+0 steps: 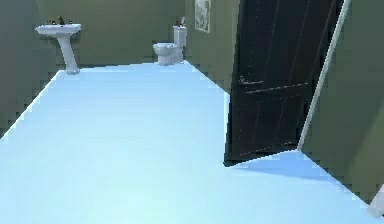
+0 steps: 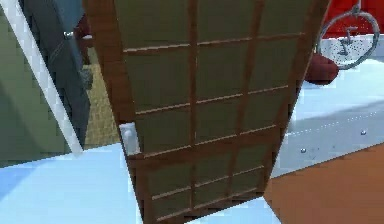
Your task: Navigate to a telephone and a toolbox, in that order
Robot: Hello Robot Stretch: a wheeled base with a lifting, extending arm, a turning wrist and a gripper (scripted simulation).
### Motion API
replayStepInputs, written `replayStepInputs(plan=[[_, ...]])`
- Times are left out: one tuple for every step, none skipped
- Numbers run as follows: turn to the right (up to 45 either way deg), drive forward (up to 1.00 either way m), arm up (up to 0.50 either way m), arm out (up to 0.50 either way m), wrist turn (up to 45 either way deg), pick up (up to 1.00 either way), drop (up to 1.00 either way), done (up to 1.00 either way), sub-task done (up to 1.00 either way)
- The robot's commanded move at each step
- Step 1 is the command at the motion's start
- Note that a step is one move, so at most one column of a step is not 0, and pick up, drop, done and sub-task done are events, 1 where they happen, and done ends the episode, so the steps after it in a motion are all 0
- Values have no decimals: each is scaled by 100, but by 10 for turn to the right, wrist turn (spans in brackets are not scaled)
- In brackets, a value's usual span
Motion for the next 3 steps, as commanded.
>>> replayStepInputs(plan=[[0, 30, 0, 0, 0, 0, 0, 0, 0], [30, 0, 0, 0, 0, 0, 0, 0, 0], [0, 40, 0, 0, 0, 0, 0, 0, 0]])
